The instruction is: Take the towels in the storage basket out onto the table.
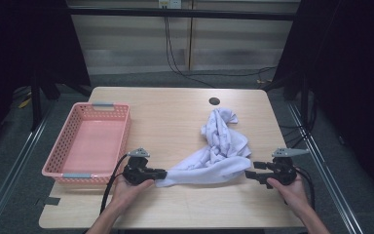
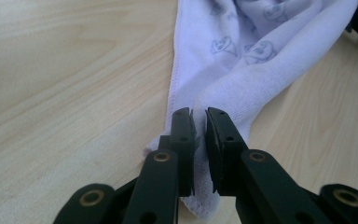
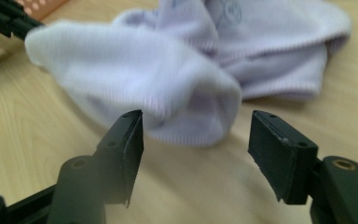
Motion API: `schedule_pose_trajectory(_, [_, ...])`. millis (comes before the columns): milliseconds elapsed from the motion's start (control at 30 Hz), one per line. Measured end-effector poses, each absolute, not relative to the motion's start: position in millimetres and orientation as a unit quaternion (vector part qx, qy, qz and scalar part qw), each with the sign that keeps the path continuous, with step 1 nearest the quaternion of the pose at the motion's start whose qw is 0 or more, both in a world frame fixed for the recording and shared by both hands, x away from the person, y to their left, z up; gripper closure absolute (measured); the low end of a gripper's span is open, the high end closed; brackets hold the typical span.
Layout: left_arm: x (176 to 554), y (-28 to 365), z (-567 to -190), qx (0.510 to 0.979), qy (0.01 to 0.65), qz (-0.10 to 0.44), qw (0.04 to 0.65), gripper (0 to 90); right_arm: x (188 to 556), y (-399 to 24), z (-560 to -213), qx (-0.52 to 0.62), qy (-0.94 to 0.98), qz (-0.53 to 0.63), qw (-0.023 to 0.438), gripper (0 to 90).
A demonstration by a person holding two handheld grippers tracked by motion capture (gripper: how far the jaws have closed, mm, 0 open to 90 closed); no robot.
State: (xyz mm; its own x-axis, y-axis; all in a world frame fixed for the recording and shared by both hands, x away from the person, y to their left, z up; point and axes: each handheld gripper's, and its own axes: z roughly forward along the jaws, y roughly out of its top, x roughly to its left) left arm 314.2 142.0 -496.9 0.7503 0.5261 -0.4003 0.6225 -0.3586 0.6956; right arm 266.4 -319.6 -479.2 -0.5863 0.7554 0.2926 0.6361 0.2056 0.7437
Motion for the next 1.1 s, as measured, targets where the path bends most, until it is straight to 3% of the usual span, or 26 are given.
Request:
schedule_pose_trajectory(133, [310,147,-487,0.811,0.342,-0.041,0.473,75.0,284,-319,-477,0.455,0.759,0.456,0.092,54.3])
schedule_pose_trajectory(233, [304,148,-478,0.808,0.327,-0.033,0.489,60.2,291,-321,-471,0.461,0.742,0.478,0.097,65.3])
schedule_pose_trajectory(433, [292,136,-482,0.837,0.276,-0.045,0.471,42.6,303,-317,-461,0.452,0.732,0.499,0.103,83.3])
schedule_pose_trajectory(500, [292,132,-487,0.847,0.279,-0.039,0.452,37.6,306,-313,-461,0.449,0.736,0.496,0.105,82.2])
schedule_pose_trajectory(600, [296,128,-494,0.859,0.279,-0.027,0.428,37.0,310,-309,-463,0.451,0.741,0.487,0.105,67.1])
schedule_pose_trajectory(667, [297,124,-499,0.868,0.281,-0.023,0.408,41.2,314,-306,-467,0.449,0.749,0.476,0.107,56.6])
schedule_pose_trajectory(800, [298,123,-499,0.871,0.284,-0.003,0.401,69.1,320,-297,-473,0.447,0.758,0.463,0.109,45.1])
schedule_pose_trajectory(867, [299,124,-499,0.873,0.273,-0.014,0.405,80.9,321,-295,-474,0.447,0.757,0.463,0.111,45.6])
schedule_pose_trajectory(933, [299,125,-496,0.866,0.275,-0.019,0.418,84.0,322,-294,-475,0.442,0.760,0.464,0.106,48.8])
schedule_pose_trajectory(1100, [302,136,-480,0.832,0.284,-0.034,0.474,84.5,319,-292,-475,0.427,0.763,0.478,0.080,75.6])
